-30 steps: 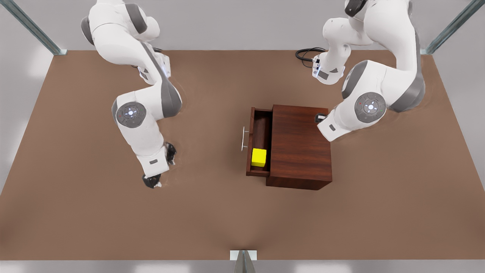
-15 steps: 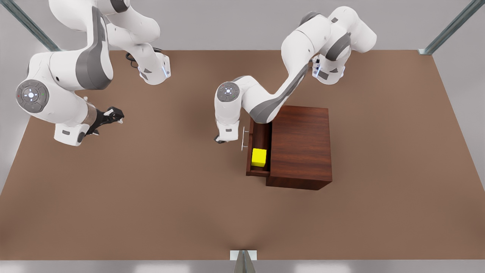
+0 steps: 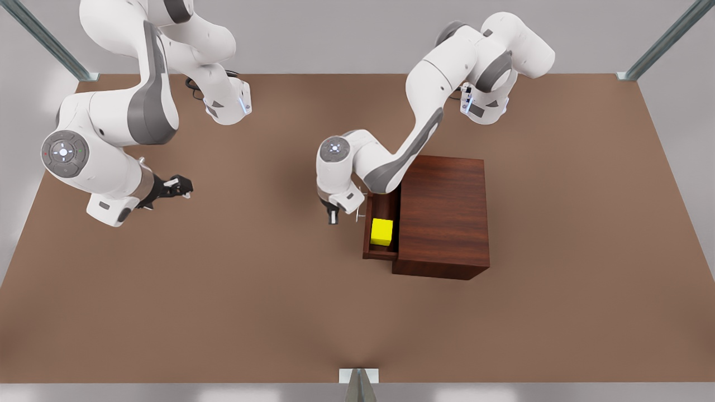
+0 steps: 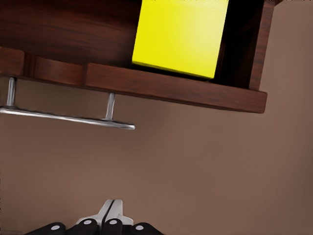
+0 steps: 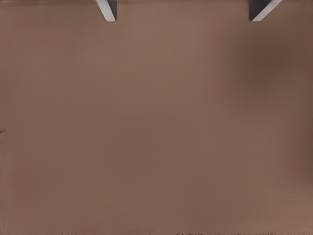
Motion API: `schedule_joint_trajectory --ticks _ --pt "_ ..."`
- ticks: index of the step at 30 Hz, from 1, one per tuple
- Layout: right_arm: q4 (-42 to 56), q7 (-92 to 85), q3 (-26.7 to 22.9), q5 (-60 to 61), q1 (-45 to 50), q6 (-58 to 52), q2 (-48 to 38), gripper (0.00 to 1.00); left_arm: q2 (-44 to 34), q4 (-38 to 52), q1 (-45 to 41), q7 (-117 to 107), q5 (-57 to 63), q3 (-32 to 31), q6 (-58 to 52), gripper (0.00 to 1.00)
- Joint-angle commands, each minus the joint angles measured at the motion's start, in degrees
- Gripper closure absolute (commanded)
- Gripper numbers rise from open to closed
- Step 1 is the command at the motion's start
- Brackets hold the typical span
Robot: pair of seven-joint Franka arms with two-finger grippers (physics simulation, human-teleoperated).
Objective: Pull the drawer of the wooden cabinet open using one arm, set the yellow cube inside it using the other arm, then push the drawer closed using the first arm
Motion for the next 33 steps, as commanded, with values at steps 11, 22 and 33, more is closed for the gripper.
schedule_joint_trajectory --ticks 11,22,33 --pt "-0.35 6.59 -0.41 0.72 -0.61 0.23 -1.47 0.00 1.40 -0.09 2.01 24.23 -8.32 0.08 -3.21 0.79" --pt "-0.35 5.89 -0.50 0.72 -0.70 0.85 -0.85 0.00 -5.37 -10.29 4.03 25.90 -8.58 -0.19 -4.97 0.79" --pt "-0.35 5.28 -0.41 0.63 -0.70 1.20 -0.15 0.00 -9.41 -16.09 8.95 27.57 -8.14 -0.19 -4.88 0.79"
